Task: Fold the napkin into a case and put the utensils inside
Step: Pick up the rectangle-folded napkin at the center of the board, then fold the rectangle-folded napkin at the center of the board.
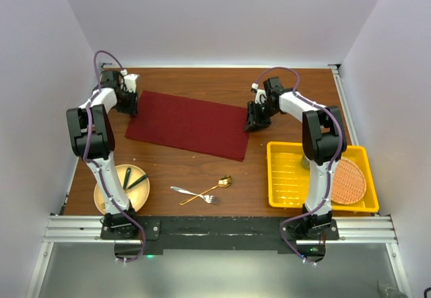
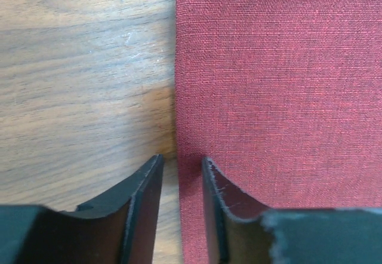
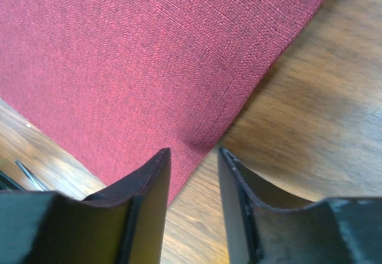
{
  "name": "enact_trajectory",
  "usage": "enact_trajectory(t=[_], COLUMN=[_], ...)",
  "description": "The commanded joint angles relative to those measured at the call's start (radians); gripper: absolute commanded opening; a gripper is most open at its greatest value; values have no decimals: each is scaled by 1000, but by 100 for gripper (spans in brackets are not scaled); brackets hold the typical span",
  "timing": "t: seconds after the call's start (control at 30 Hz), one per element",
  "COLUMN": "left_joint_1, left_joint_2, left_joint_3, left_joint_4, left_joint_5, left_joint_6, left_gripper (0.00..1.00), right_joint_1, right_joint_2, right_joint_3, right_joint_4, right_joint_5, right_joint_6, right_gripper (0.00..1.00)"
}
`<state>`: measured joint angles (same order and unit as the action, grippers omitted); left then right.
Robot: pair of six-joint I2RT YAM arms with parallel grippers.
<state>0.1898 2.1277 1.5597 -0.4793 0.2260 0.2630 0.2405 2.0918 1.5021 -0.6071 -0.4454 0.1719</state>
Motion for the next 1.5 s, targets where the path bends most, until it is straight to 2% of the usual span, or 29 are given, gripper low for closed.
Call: enact_trajectory(t=[0.0, 0.33, 0.43, 0.47, 0.5, 0.63, 0.8, 1.07, 1.37, 1.47], left_joint_1=[-15, -66, -67, -69, -66, -67, -85, -222, -426, -501], left_joint_2=[12, 14, 31, 32, 25, -43, -164, -261, -213, -183], left_joint_3=[-33, -66, -55, -44, -40, -30, -13, -69, -174, -179], left_joint_4=[1, 16, 1, -2, -2, 16, 15, 16, 154, 241], left_joint_5=[41, 0, 4, 4, 6, 44, 203, 369, 489, 521], left_joint_6=[25, 27, 25, 25, 21, 18, 4, -60, -255, -410], left_gripper=[32, 29, 19, 6, 0, 0, 0, 0, 0, 0], right_joint_1=[16, 20, 20, 22, 20, 22, 22, 22, 22, 22], right_joint_2=[31, 43, 48, 47, 48, 50, 47, 48, 50, 48], right_joint_3=[-17, -13, -8, -8, -6, -8, -20, -20, -29, -39], right_joint_4=[9, 17, 18, 18, 17, 18, 24, 26, 30, 33], right_joint_5=[-15, -10, -10, -10, -10, -12, -15, -18, -26, -30], right_joint_6=[18, 18, 17, 17, 15, 15, 12, 9, 6, 6], right_gripper=[38, 32, 31, 31, 29, 28, 28, 27, 27, 27])
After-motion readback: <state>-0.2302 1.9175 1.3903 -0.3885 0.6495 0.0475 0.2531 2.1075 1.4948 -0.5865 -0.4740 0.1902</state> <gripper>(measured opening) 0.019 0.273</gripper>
